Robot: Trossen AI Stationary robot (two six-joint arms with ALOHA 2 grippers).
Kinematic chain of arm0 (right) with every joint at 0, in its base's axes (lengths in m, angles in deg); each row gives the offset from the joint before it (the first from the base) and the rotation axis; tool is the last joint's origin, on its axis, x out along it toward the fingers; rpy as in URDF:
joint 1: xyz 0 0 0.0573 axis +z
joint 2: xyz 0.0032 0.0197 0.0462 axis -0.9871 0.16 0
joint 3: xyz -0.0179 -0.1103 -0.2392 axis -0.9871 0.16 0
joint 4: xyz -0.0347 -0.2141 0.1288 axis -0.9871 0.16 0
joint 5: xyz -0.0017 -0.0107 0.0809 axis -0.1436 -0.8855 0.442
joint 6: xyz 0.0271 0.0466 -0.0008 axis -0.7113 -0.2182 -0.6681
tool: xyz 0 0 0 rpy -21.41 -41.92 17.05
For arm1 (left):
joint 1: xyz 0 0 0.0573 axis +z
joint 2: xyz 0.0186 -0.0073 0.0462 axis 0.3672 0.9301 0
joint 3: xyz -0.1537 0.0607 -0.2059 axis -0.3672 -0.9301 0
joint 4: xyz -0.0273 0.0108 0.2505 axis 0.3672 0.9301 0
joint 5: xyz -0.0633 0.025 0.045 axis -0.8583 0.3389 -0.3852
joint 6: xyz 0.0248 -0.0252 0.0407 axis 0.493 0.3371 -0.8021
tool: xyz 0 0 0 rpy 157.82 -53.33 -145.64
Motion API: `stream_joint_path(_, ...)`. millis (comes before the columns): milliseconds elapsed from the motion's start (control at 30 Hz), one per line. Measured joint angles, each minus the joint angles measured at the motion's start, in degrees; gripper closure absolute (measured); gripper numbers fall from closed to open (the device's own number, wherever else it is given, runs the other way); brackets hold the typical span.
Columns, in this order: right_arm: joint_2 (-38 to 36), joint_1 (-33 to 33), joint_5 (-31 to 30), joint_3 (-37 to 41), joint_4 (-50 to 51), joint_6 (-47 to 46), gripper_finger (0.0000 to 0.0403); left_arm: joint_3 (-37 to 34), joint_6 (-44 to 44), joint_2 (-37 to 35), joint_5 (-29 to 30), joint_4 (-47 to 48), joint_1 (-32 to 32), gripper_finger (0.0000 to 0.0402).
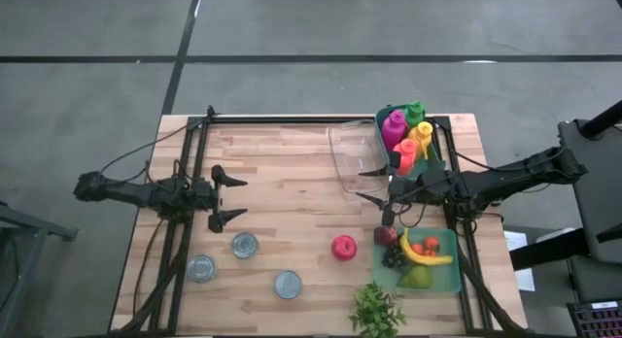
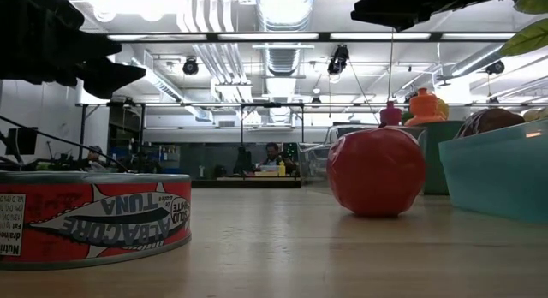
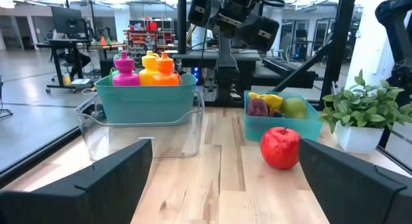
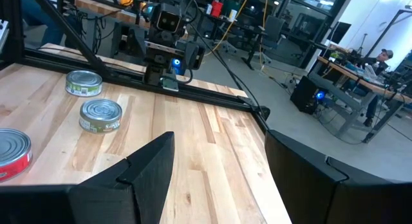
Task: Pick & Place Food Item
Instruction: Put the red apple into the green transparent bin
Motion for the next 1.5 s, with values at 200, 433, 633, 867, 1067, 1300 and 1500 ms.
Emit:
stream_joint_path(200, 0.0, 0.0, 0.0, 0.0, 0.0, 0.0, 0.0164, 0.0, 0.0, 0.0, 0.0, 0.0, 0.0, 0.0011)
stream_joint_path(433, 0.0, 0.0, 0.0, 0.0, 0.0, 0.0, 0.0164, 0.0, 0.0, 0.0, 0.0, 0.0, 0.0, 0.0011)
stream_joint_path(633, 0.0, 0.0, 0.0, 0.0, 0.0, 0.0, 0.0164, 0.0, -0.1, 0.0, 0.0, 0.0, 0.0, 0.0011)
stream_joint_path(867, 0.0, 0.0, 0.0, 0.0, 0.0, 0.0, 0.0164, 0.0, -0.2, 0.0, 0.0, 0.0, 0.0, 0.0011)
stream_joint_path(1067, 0.0, 0.0, 0.0, 0.0, -0.4, -1.2, 0.0164, 0.0, -0.2, 0.0, 0.0, 0.0, 0.0, 0.0011)
stream_joint_path(1300, 0.1, 0.0, 0.0, -1.2, -1.4, -4.0, 0.0164, 0.0, -0.2, 0.0, 0.0, 0.0, 0.0, 0.0011)
stream_joint_path(1500, 1.5, 0.0, 0.0, -5.4, 6.1, -4.6, 0.0164, 0.0, -0.1, 0.0, 0.0, 0.0, 0.0, 0.0011)
